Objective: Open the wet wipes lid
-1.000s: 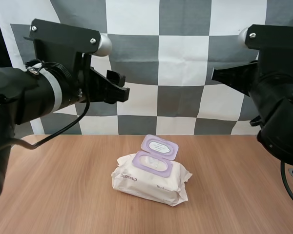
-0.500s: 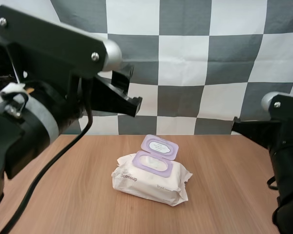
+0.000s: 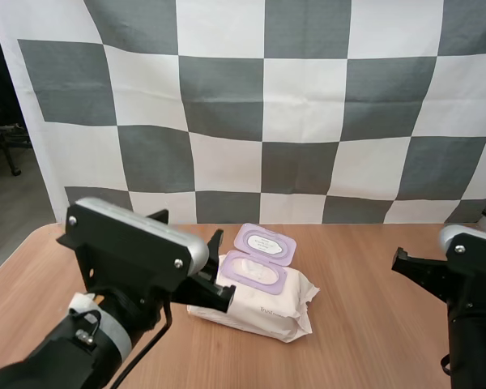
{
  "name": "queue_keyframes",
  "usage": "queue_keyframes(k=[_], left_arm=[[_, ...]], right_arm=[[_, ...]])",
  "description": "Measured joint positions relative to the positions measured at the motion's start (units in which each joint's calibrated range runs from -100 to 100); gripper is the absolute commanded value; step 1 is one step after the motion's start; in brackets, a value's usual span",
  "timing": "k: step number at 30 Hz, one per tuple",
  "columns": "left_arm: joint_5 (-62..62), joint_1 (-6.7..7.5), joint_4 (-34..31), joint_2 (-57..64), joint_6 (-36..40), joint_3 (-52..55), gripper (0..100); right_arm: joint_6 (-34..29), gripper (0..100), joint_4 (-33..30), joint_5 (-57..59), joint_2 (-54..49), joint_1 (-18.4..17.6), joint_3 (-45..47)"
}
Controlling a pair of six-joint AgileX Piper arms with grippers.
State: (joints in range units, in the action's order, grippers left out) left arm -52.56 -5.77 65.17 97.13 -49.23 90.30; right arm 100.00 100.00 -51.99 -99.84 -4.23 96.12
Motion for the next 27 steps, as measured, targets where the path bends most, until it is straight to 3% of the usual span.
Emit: queue_keyframes(k=[5, 12, 19, 26, 27], left_arm=[[-5.83, 0.0, 0.58, 1.77, 0.3, 8.73, 100], [-7.71, 0.0, 0.4, 2.87, -0.6, 9.7, 100], [9.86, 0.0, -0.53, 2.87, -8.94, 9.7, 100], [19.97, 0.0, 4.7, 2.87, -8.72, 9.7, 100], [26.08, 0.0, 6.69, 2.87, -6.46, 9.7, 100]], right_arm=[[0.0, 0, -0.03, 0.0, -0.16, 0.0, 2.15], [0.0, 0, -0.03, 0.0, -0.16, 0.0, 3.88], [0.0, 0, -0.03, -0.11, -0.16, 0.0, 3.88], [0.0, 0, -0.03, -0.11, -0.16, 0.0, 3.88], [0.0, 0, -0.03, 0.46, -0.16, 0.0, 3.88]])
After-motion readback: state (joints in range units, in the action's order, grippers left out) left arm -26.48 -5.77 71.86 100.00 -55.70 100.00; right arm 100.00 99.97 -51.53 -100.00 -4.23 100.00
